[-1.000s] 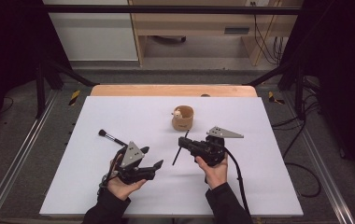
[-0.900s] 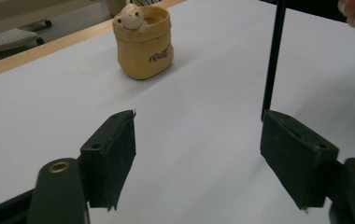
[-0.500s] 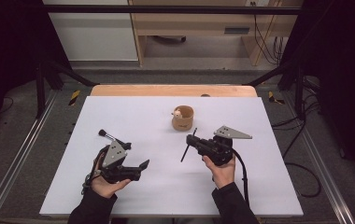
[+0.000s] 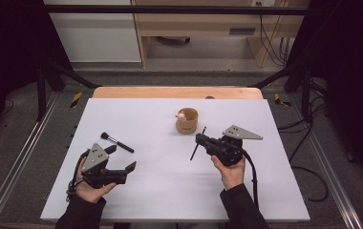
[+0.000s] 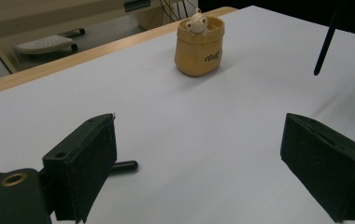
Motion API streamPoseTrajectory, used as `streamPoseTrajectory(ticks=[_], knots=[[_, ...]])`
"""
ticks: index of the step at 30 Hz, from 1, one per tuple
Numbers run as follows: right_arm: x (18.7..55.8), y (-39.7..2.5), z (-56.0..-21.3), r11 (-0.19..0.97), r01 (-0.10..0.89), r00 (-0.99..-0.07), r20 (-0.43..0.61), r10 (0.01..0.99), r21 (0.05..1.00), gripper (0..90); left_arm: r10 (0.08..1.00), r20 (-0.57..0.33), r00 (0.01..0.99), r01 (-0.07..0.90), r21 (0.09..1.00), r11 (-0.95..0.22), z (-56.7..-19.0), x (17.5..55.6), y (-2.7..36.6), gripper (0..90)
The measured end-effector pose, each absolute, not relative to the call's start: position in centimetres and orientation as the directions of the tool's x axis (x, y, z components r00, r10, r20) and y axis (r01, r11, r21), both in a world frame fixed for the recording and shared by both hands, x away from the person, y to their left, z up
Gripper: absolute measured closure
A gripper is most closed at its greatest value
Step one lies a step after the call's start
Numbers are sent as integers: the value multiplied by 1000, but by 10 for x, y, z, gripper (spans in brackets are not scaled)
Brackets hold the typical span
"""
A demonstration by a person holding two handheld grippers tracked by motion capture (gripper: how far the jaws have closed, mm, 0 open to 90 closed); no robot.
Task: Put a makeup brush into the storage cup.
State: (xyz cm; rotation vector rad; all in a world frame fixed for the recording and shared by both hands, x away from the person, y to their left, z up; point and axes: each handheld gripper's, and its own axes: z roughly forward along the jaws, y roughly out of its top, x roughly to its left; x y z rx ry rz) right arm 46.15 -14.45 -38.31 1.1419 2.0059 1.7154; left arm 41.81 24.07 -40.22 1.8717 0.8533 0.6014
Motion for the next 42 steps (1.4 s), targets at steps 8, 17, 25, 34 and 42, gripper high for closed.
streamPoseTrajectory(ticks=[8,17,25,34,42], knots=[[467,-143,-378,7,369,-644,250,723,929,856,784,36,619,312,905,-288,-406,419,258,101],[478,-138,-371,25,342,-623,207,754,939,856,786,38,616,318,902,-292,-410,422,266,106],[491,-134,-363,36,325,-596,175,784,945,856,789,34,614,324,900,-291,-412,423,269,101],[512,-131,-357,66,324,-556,133,820,944,856,787,35,616,327,898,-296,-413,423,267,101],[527,-124,-349,78,317,-536,110,837,945,856,787,34,616,323,900,-291,-413,423,268,101]])
